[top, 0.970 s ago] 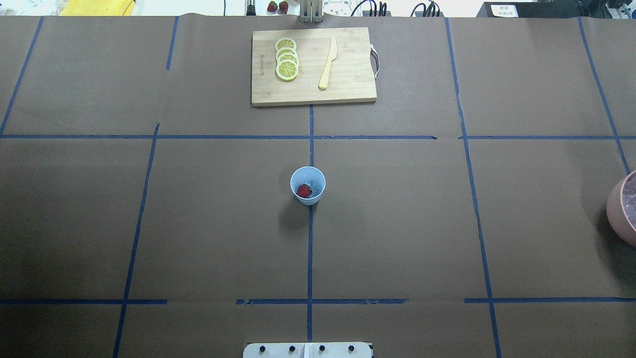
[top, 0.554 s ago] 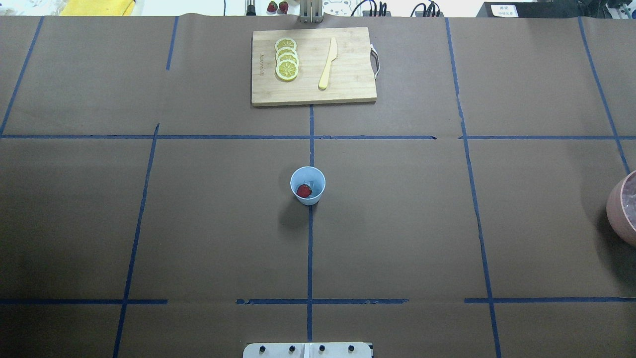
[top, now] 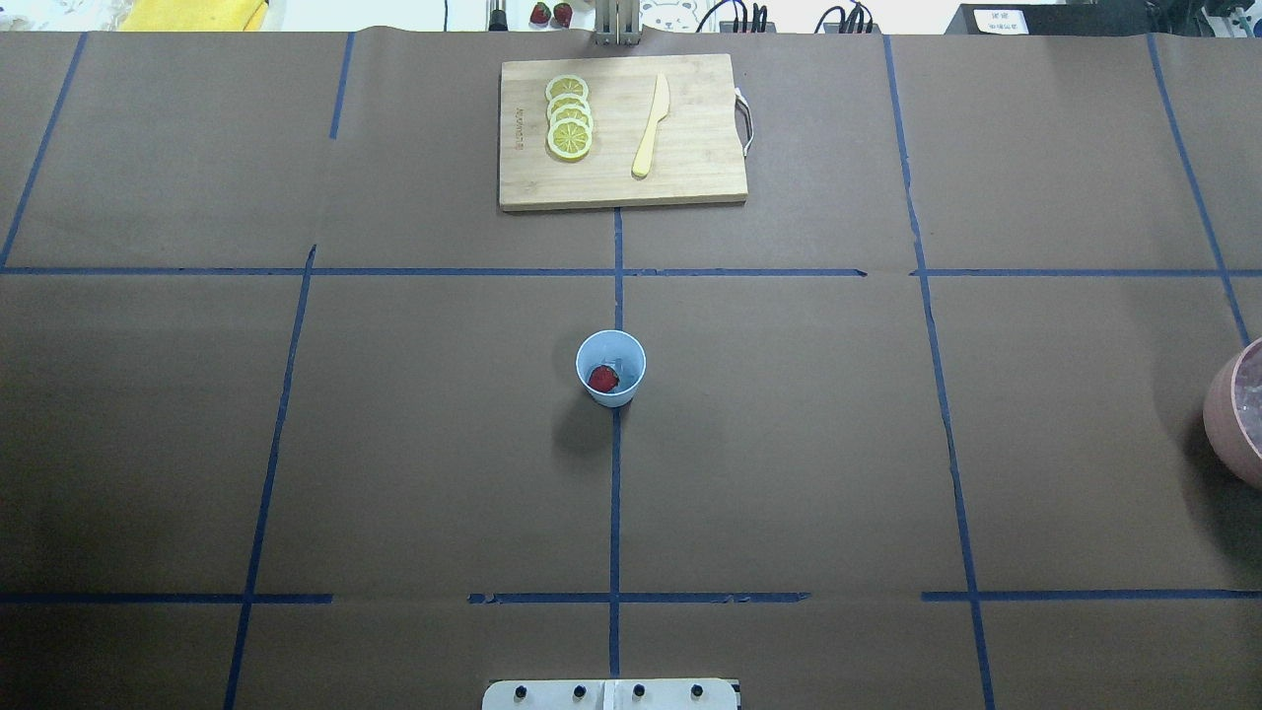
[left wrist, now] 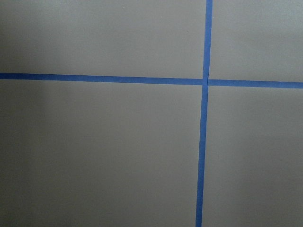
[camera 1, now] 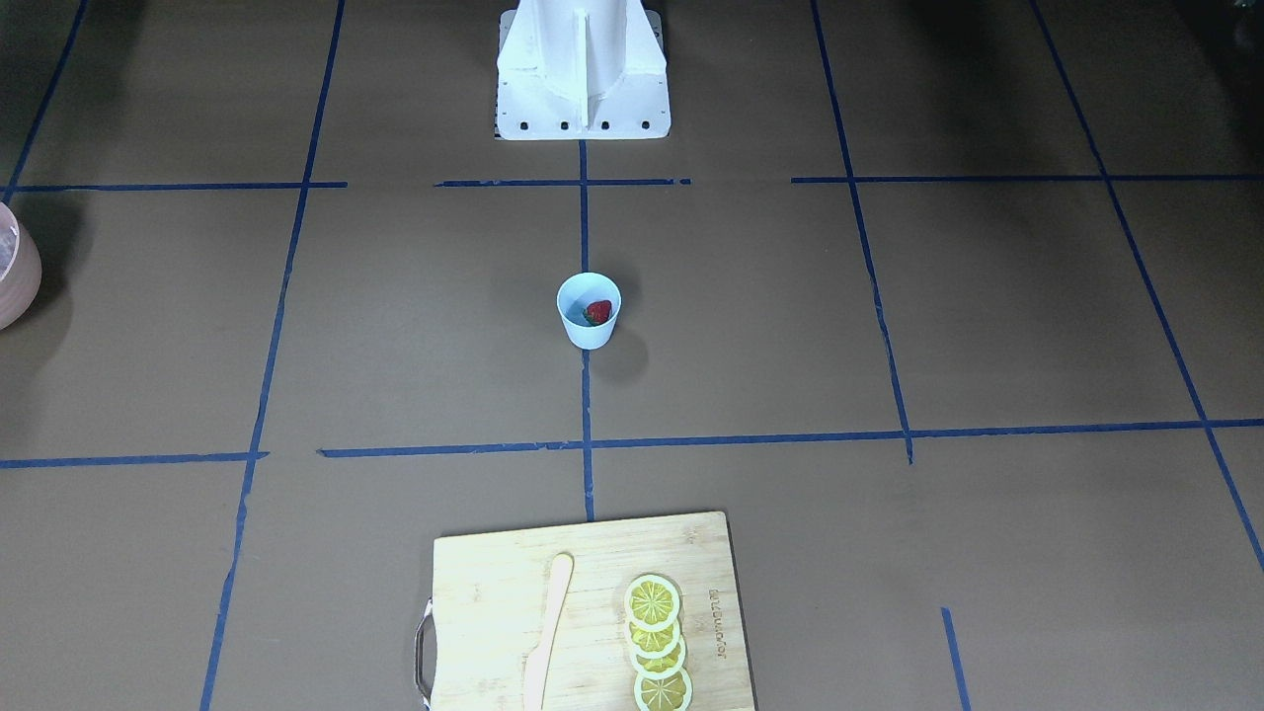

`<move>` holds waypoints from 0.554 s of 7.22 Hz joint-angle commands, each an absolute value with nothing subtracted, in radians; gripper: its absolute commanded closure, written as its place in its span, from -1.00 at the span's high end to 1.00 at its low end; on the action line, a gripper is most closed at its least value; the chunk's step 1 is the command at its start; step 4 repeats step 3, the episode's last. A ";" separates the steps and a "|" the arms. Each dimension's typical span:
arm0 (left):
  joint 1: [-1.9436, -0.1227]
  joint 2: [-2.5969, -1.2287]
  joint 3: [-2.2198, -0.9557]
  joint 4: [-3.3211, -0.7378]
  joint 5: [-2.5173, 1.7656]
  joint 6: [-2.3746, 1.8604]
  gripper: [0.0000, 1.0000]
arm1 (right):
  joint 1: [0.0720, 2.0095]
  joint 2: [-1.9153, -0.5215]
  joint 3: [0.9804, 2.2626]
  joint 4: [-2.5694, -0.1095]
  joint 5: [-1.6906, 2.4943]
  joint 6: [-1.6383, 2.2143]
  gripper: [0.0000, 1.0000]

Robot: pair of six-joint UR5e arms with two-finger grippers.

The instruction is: Put ice and strawberries in cup

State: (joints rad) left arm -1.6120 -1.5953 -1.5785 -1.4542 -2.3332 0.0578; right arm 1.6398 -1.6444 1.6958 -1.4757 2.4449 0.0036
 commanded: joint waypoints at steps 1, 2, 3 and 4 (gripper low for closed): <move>-1.611 -1.595 -1.578 -1.454 -2.333 0.058 1.00 | 1.640 -1.646 1.695 -1.476 2.444 0.003 0.99; -1.611 -1.595 -1.578 -1.454 -2.332 0.058 1.00 | 1.640 -1.644 1.697 -1.476 2.445 0.003 0.99; -1.611 -1.597 -1.577 -1.454 -2.332 0.058 1.00 | 1.640 -1.644 1.698 -1.474 2.445 0.003 0.99; -1.611 -1.597 -1.577 -1.454 -2.332 0.058 1.00 | 1.640 -1.644 1.698 -1.474 2.445 0.003 0.99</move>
